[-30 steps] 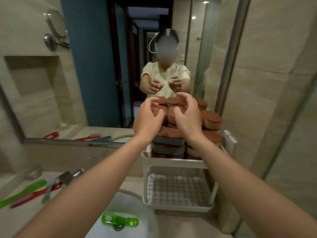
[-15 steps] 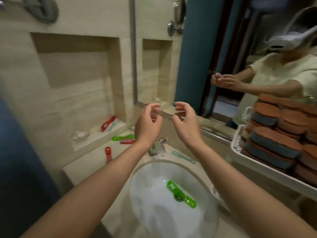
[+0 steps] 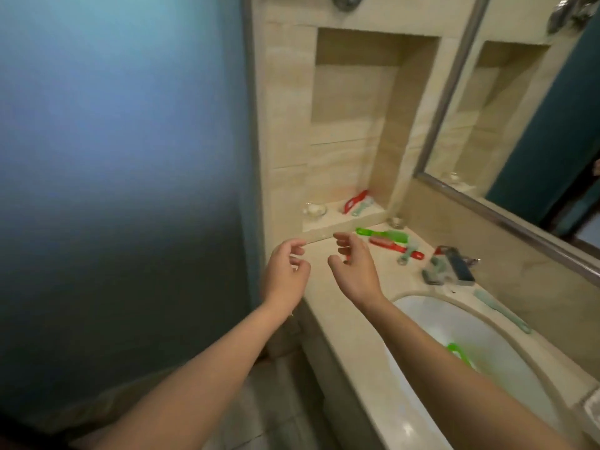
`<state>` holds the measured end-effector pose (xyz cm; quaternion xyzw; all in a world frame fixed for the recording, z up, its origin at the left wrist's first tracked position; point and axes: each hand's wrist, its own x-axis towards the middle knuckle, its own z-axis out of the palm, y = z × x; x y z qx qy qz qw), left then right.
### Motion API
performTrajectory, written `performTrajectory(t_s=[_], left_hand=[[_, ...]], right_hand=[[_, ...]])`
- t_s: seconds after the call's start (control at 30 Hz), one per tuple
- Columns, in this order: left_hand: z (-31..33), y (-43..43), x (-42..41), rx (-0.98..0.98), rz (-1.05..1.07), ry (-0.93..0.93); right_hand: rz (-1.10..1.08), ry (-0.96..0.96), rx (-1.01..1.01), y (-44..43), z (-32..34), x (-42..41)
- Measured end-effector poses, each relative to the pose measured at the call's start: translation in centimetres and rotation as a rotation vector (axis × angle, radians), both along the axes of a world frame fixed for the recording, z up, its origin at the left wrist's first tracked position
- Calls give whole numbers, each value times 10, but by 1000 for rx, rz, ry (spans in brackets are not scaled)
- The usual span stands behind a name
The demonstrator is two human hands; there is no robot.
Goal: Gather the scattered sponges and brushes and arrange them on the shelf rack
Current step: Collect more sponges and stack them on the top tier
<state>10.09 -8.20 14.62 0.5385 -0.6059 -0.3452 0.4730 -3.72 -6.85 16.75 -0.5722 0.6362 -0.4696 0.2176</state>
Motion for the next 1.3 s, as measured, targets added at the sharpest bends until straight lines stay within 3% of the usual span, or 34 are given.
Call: performTrajectory(t_s=[0.4, 0.67, 1.07, 1.3], left_hand=[[-77, 10, 217, 86, 228, -94], [-133, 43, 326, 262, 399, -80], [-216, 94, 409, 515, 696, 14], [-286, 103, 437, 741, 854, -11]], right_hand=[[285, 25, 180, -19, -81, 212], [424, 125, 340, -15, -141, 309], [773, 248, 586, -33, -226, 417], [922, 290, 742, -53, -316, 464]])
